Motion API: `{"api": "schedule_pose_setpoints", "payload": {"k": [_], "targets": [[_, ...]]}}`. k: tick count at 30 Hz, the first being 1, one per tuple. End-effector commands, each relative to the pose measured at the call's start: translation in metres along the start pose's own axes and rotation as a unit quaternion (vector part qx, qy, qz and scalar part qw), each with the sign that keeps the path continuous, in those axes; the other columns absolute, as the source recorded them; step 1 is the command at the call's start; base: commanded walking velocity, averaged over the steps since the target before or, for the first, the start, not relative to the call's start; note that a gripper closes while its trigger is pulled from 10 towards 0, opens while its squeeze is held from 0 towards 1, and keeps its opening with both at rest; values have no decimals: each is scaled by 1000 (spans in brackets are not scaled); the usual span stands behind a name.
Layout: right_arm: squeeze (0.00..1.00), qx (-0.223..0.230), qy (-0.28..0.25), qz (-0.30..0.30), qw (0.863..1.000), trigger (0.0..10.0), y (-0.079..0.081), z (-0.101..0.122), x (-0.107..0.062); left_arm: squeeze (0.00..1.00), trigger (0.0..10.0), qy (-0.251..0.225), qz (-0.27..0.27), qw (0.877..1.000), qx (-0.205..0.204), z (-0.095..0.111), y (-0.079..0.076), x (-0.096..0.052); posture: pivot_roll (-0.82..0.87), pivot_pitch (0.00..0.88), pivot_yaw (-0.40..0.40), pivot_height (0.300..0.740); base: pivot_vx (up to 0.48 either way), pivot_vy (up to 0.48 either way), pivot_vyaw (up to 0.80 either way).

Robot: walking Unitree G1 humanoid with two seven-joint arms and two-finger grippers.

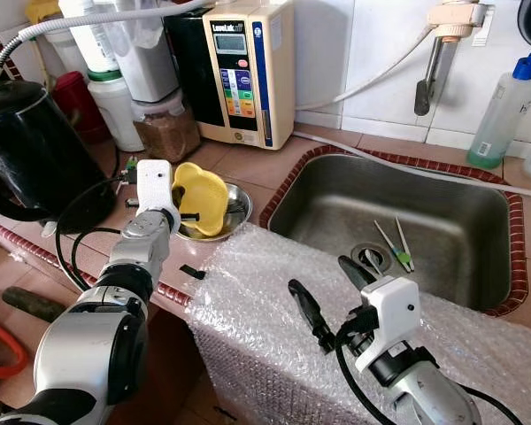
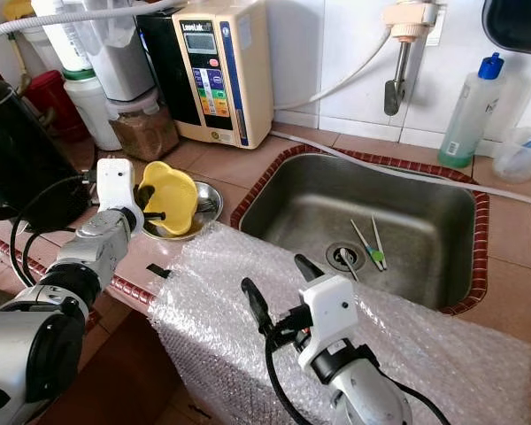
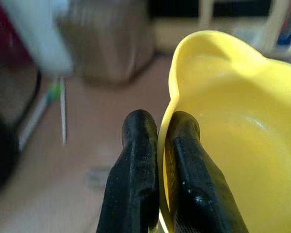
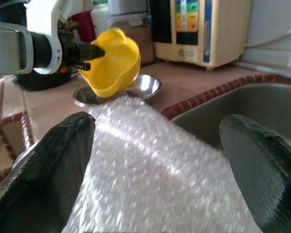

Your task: Kitchen organization

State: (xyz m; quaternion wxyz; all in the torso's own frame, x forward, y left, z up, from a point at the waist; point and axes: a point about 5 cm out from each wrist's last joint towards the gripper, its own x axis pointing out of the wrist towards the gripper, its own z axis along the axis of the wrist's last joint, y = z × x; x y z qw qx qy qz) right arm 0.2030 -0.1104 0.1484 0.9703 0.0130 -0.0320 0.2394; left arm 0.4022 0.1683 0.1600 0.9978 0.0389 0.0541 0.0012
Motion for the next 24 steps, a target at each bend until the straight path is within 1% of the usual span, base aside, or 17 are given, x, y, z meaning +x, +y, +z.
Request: {"api": "schedule_pose_setpoints", "payload": {"k": [1,2,3,5,6,8,9,10,12,13,14,15,17,18,20,23,24], "targets": [[0,-8,-11,-14,1000,10000,-4,2,2,0,0,-50,-6,999,17,19,-1,2,-52,0,159,740,0,0,0],[0,-15,-21,-32,999,10000,-8,6,5,0,0,-70,-7,997,37,24,-2,1,-49,0,157,740,0,0,0],[0,-15,-21,-32,999,10000,-8,6,5,0,0,-70,-7,997,37,24,-2,1,-49,0,157,740,0,0,0],[0,-18,-43,-59,997,10000,-17,15,8,0,0,-116,-20,991,71,33,-8,-1,-47,0,153,740,0,0,0],[0,-18,-54,-71,996,10000,-22,20,10,0,0,-156,-37,983,90,41,-15,-3,-46,0,150,740,0,0,0],[0,-20,-59,-79,995,10000,-26,23,11,0,0,-194,-61,973,109,47,-24,-7,-45,0,147,740,0,0,0],[0,-20,-60,-81,995,10000,-27,24,12,0,0,-207,-71,969,116,50,-27,-8,-45,0,147,740,0,0,0],[0,-20,-60,-81,995,10000,-27,24,12,0,0,-207,-71,969,116,50,-27,-8,-45,0,147,740,0,0,0],[0,-26,-68,-82,994,10000,-29,28,16,0,0,-251,-137,949,129,51,-47,-17,-43,0,143,740,0,0,0],[0,-26,-68,-82,994,10000,-29,28,16,0,0,-251,-137,949,129,51,-47,-17,-43,0,143,740,0,0,0],[0,-26,-70,-82,994,10000,-29,29,17,0,0,-258,-150,946,131,51,-51,-19,-43,0,143,740,0,0,0],[0,-24,-74,-82,994,10000,-29,30,19,0,0,-267,-169,939,134,48,-57,-22,-44,0,142,740,0,0,0],[0,-21,-77,-79,994,10000,-29,32,22,0,0,-270,-196,933,135,43,-65,-26,-43,0,140,740,0,0,0],[0,-18,-80,-75,994,10000,-29,33,26,0,0,-261,-218,932,122,35,-75,-30,-41,0,134,740,0,0,0],[0,-11,-83,-73,994,10000,-29,34,28,0,0,-260,-232,930,116,30,-82,-33,-42,0,134,740,0,0,0],[0,-7,-84,-73,994,10000,-28,35,30,0,0,-275,-257,918,122,28,-92,-40,-46,0,130,740,0,0,0],[0,-2,-85,-78,993,10000,-29,35,32,0,0,-279,-265,916,113,27,-97,-42,-49,0,129,740,0,0,0]]}}
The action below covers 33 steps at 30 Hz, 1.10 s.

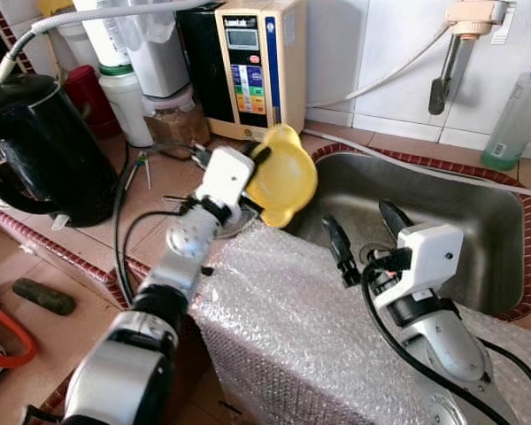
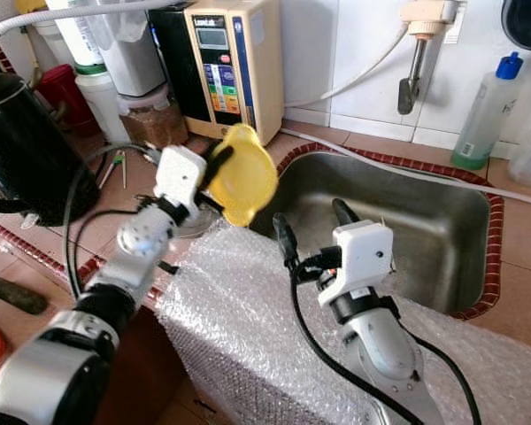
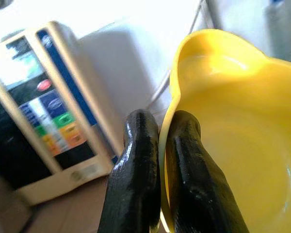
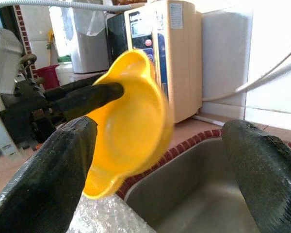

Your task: Kitchen organization

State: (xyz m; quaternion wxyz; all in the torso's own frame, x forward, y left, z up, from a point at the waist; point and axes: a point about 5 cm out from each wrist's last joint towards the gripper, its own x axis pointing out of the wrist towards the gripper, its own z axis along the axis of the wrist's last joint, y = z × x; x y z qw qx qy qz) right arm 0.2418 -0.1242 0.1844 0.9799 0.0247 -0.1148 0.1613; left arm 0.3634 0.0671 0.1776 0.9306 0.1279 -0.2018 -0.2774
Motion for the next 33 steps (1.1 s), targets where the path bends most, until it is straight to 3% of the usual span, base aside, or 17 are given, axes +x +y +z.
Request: {"api": "schedule_pose_setpoints", "payload": {"k": [1,2,5,6,7,8,9,13,33], "targets": [[0,13,-1,-5,1000,10000,1,0,4,0,0,-19,-6,1000,4,6,1,0,-49,0,129,740,0,0,0],[0,18,0,-21,1000,10000,-3,-1,8,0,0,-27,-13,999,-17,7,-7,1,-48,0,126,740,0,0,0],[0,22,5,-33,999,9882,-6,-4,10,0,0,-36,-19,999,-27,10,-15,2,-47,0,123,740,0,0,0],[0,20,9,-38,999,6392,-7,-5,10,0,0,-38,-19,999,-28,11,-16,2,-50,0,123,740,0,0,0],[0,20,9,-38,999,6392,-7,-5,10,0,0,-38,-19,999,-28,11,-16,2,-50,0,123,740,0,0,0],[0,21,11,-41,999,3490,-8,-7,11,0,0,-40,-18,999,-31,12,-16,2,-50,0,123,740,0,0,0],[0,22,12,-42,999,2157,-9,-8,11,0,0,-41,-18,998,-34,12,-17,2,-50,0,122,740,0,0,0],[0,30,16,-44,998,275,-10,-11,18,0,0,-41,-22,998,-40,13,-19,1,-51,0,120,740,0,0,0],[0,45,23,-71,996,0,-18,-23,51,0,0,-40,-35,998,-45,15,-24,-2,-45,0,124,740,0,0,0]]}}
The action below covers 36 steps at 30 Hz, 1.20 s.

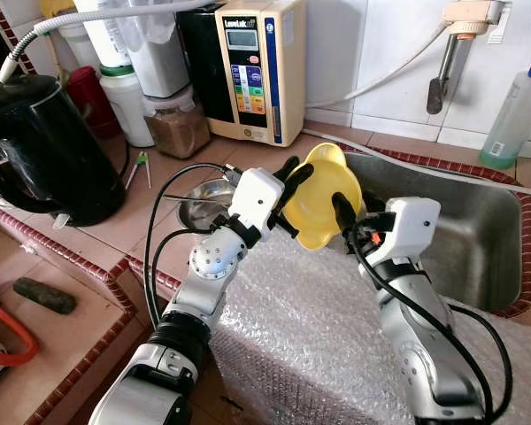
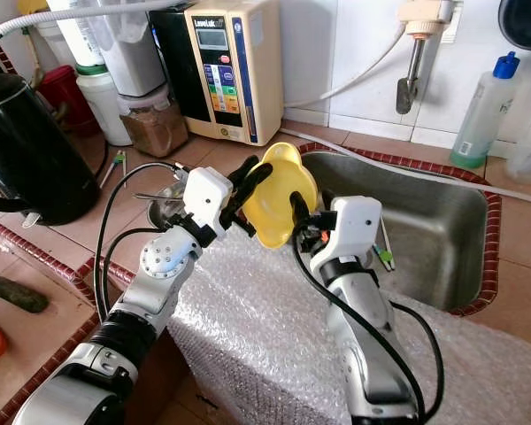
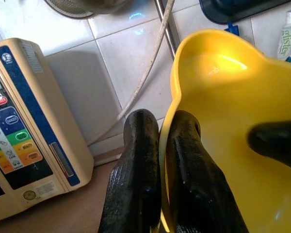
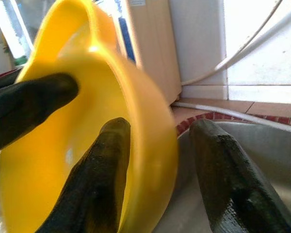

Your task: Kitchen organization

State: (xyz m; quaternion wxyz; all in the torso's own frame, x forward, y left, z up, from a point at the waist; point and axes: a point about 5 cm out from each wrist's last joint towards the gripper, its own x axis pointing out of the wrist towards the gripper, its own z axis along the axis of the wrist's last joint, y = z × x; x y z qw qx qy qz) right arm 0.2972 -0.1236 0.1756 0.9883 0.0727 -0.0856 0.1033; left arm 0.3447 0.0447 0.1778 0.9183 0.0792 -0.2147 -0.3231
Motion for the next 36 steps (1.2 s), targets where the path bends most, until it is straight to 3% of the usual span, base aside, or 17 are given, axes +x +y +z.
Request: {"api": "schedule_pose_setpoints", "payload": {"k": [1,13,18,20,24,26,27,28,29,36], "targets": [[0,1,4,-9,1000,0,-1,-3,3,0,0,-6,-2,1000,4,4,3,0,-45,0,123,740,0,0,0],[0,1,10,-62,998,0,-8,2,17,0,0,-4,2,1000,3,4,2,-1,-47,0,121,740,0,0,0],[0,-3,12,-69,998,0,-9,2,17,0,0,-3,2,1000,4,4,1,0,-52,0,126,740,0,0,0],[0,-4,18,-76,997,0,-12,-1,14,0,431,-3,1,1000,4,4,0,1,-54,0,127,740,0,0,0],[0,-4,22,-83,996,0,-15,-3,12,0,78,-2,2,1000,6,4,2,1,-53,0,130,740,0,0,0],[0,-3,23,-87,996,0,-17,-4,11,0,706,-3,3,1000,7,5,2,2,-50,0,132,740,0,0,0],[0,-3,24,-88,996,0,-17,-4,11,0,1804,-2,5,1000,8,5,2,2,-50,0,132,740,0,0,0],[0,-3,24,-89,996,0,-17,-4,11,0,3765,0,8,1000,1,4,3,1,-50,0,132,740,0,0,0],[0,-3,24,-89,996,0,-16,-4,11,1000,10000,0,-2,1000,-27,3,1,1,-50,0,133,740,0,0,0],[0,-6,23,-90,996,0,-16,-4,12,1000,10000,-6,-28,999,-43,5,-2,1,-45,0,131,740,0,0,0]]}}
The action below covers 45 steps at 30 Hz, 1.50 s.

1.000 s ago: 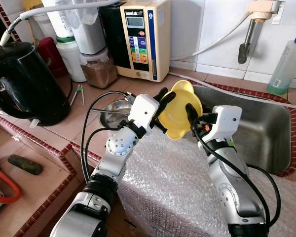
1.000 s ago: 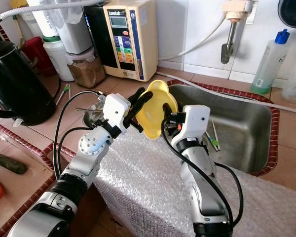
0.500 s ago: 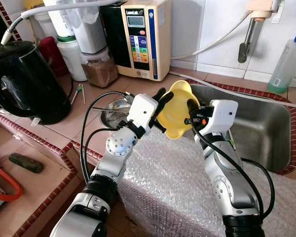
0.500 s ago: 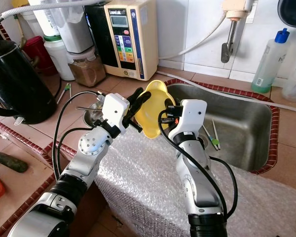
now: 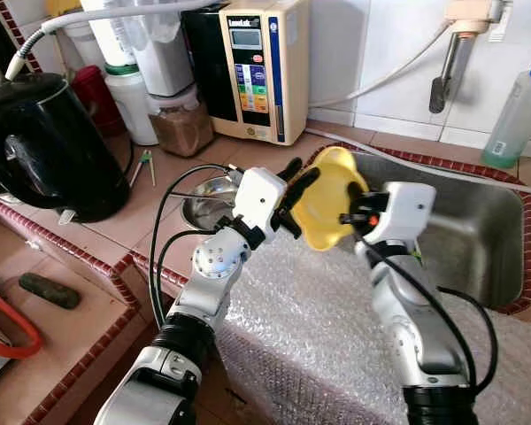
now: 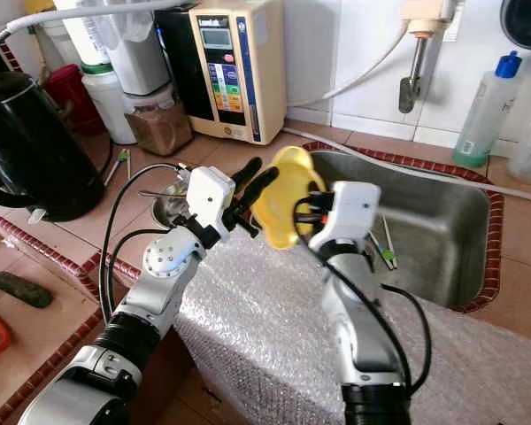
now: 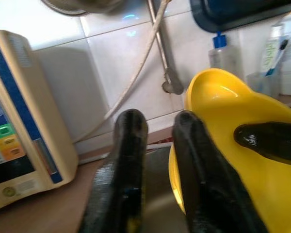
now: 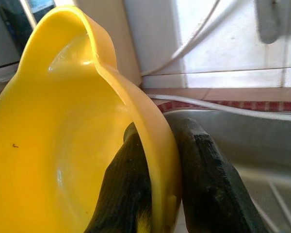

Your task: Kitchen organization

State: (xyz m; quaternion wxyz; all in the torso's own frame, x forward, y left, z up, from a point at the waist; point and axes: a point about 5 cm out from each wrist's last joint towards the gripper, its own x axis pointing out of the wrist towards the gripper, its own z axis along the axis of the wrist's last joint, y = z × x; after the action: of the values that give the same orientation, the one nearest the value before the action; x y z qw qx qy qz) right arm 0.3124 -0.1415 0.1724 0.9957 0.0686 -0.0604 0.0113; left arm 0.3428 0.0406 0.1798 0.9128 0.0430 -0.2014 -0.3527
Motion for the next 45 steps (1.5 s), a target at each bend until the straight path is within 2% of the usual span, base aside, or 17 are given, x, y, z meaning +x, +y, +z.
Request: {"api": "schedule_pose_setpoints", "payload": {"k": [1,2,3,4,8,9,12,17,19,20,29,36,40,41,42,43,45], "targets": [[0,-1,3,-4,1000,0,3,-2,1,1000,10000,3,-48,999,-4,2,-5,-1,-43,0,130,740,0,0,0],[0,-1,3,-4,1000,0,3,-2,1,1000,10000,3,-48,999,-4,2,-5,-1,-43,0,130,740,0,0,0],[0,-6,3,-14,1000,0,0,-2,0,1000,10000,11,-90,996,-4,0,-11,-3,-41,0,129,740,0,0,0],[0,-9,3,-19,1000,0,-1,-3,0,1000,10000,15,-104,994,-5,-1,-12,-3,-42,0,128,740,0,0,0],[0,-35,3,-43,998,0,-10,-3,0,1000,10000,36,-134,990,1,-5,-10,-7,-41,0,128,740,0,0,0],[0,-40,7,-67,997,0,-21,-4,-1,1000,10000,57,-147,987,8,-12,-7,-13,-42,0,127,740,0,0,0],[0,-45,14,-92,995,0,-32,-6,-4,1000,10000,77,-165,983,21,-18,-4,-19,-44,0,127,740,0,0,0],[0,-61,28,-153,986,0,-64,-10,-12,1000,10000,126,-209,968,47,-29,2,-32,-45,0,128,740,0,0,0],[0,-67,27,-162,984,0,-70,-10,-14,1000,10000,136,-213,967,31,-30,4,-33,-45,0,129,740,0,0,0],[0,-67,29,-173,982,0,-78,-10,-15,1000,10000,144,-221,964,41,-31,5,-34,-47,0,131,740,0,0,0],[0,-55,49,-228,971,0,-106,-16,-17,1000,10000,147,-213,964,69,-32,12,-32,-45,0,128,740,0,0,0],[0,-38,79,-255,963,0,-115,-28,-22,1000,10000,148,-215,963,69,-32,13,-31,-44,0,128,740,0,0,0],[0,-16,125,-272,954,0,-122,-44,-29,1000,10000,150,-223,961,65,-32,12,-29,-45,0,130,740,0,0,0],[1000,-13,130,-273,953,3647,-122,-46,-30,1000,10000,150,-224,961,66,-32,12,-29,-46,0,132,740,0,0,0],[1000,-13,130,-273,953,3647,-122,-46,-30,1000,10000,150,-224,961,66,-32,12,-29,-46,0,132,740,0,0,0],[1000,-10,133,-272,953,10000,-122,-48,-30,1000,10000,150,-225,960,68,-32,12,-29,-46,0,132,740,0,0,0],[1000,-13,138,-276,951,10000,-122,-50,-31,1000,10000,151,-224,960,70,-32,13,-28,-48,0,135,740,0,0,0]]}}
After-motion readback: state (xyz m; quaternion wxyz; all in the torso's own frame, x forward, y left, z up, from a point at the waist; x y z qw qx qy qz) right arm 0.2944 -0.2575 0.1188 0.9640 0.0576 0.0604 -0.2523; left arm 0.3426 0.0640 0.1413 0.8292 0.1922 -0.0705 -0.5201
